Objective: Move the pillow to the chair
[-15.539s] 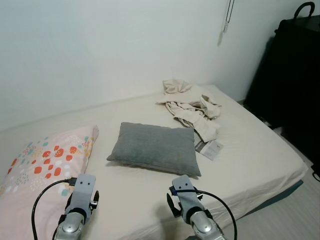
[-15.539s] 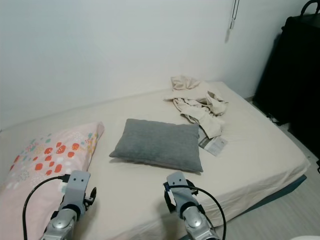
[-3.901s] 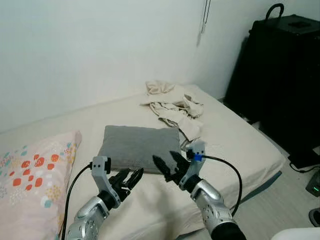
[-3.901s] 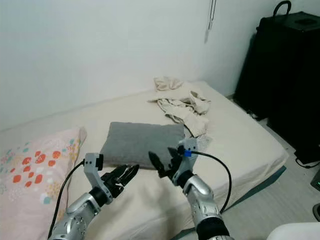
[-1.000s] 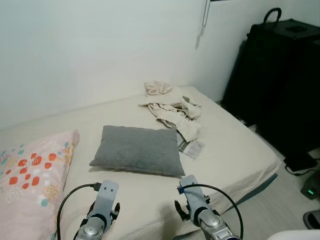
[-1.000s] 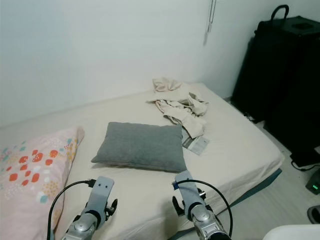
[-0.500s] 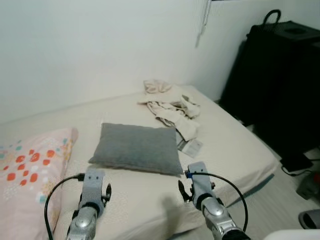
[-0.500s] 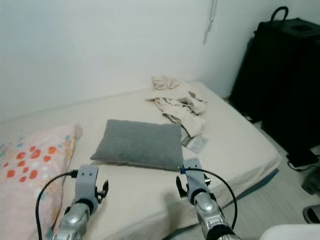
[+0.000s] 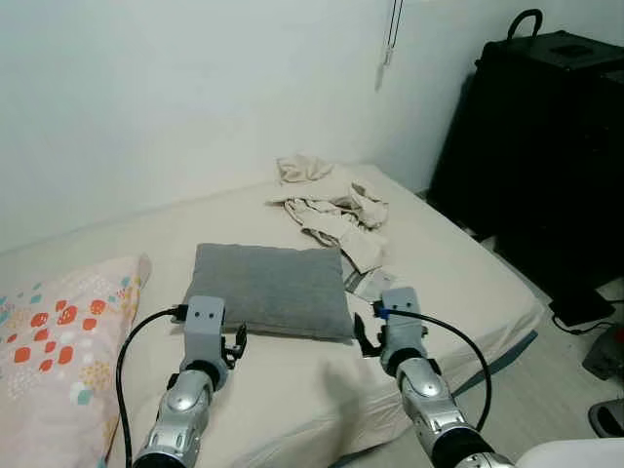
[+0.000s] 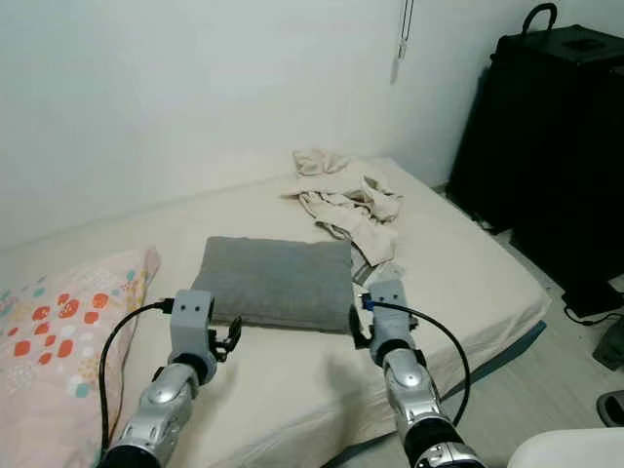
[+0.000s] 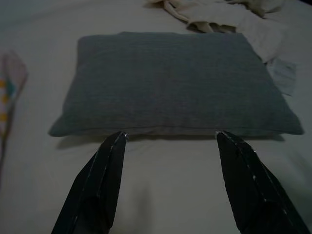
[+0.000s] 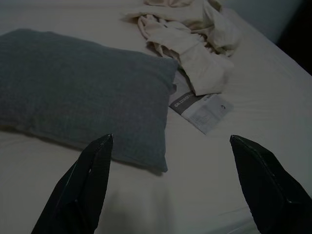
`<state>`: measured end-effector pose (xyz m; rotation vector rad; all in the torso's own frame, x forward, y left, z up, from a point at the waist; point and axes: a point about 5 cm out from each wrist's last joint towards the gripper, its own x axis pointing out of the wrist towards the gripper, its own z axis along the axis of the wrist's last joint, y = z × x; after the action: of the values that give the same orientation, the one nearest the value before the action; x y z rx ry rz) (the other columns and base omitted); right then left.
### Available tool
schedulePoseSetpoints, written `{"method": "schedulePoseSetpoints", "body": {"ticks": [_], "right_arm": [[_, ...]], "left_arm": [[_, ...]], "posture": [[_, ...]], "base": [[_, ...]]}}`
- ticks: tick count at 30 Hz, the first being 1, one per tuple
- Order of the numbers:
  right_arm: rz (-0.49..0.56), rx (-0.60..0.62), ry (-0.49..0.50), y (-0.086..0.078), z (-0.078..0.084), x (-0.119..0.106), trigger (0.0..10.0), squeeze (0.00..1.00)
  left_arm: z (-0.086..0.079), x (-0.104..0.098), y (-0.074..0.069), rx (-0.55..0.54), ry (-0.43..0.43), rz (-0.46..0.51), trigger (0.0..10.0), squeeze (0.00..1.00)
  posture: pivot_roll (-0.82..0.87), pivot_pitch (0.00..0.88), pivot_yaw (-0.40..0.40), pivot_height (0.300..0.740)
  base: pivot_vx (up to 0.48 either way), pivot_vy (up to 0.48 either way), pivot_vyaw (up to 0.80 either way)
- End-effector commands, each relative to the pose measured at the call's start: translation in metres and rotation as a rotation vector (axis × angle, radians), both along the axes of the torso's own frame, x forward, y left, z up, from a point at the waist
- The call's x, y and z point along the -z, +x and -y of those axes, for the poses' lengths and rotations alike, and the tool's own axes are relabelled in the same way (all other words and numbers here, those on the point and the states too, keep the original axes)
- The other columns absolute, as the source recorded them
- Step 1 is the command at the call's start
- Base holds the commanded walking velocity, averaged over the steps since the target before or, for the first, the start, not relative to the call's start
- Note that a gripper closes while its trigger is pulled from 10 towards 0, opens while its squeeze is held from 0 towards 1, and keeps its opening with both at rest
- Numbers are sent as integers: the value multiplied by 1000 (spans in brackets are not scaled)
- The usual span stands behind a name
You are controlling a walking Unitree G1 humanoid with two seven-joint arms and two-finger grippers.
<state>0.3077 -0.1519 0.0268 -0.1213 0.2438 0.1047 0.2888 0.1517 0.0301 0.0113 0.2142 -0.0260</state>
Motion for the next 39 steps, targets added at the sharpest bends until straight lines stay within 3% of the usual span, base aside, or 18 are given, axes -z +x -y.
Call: {"method": "schedulePoseSetpoints", "body": {"ticks": [1,10,13,22,33,35,37,39], "right_arm": [[10,19,34,0,1,-2,10000,0],[14,-34,28,5,-3,-6,10000,0],[39,0,85,11,-1,-14,10000,0],[51,10,95,13,0,-17,10000,0],[62,7,93,13,3,-17,10000,0],[64,5,92,13,2,-18,10000,0],[57,-15,108,14,-1,-18,10000,0],[59,-21,118,13,-2,-18,10000,0]], "left_arm": [[0,-1,-2,-8,13,14,10000,0],[-6,-14,4,-10,23,76,10000,0],[-10,-21,6,-27,17,99,10000,0],[-6,-28,9,-6,19,125,10000,0],[-6,-30,11,-16,6,122,10000,0],[-5,-30,11,-10,25,117,10000,0],[-1,-28,11,28,112,115,10000,0],[0,-28,11,36,127,117,10000,0]], "posture": [[12,35,4,740],[31,43,-2,740],[31,42,8,740],[33,41,19,740],[35,38,21,706],[36,36,21,706],[36,37,16,706],[36,37,16,701]], "base": [[0,0,0],[0,0,0],[0,0,0],[0,0,0],[0,0,0],[0,0,0],[0,0,0],[0,0,0]]}}
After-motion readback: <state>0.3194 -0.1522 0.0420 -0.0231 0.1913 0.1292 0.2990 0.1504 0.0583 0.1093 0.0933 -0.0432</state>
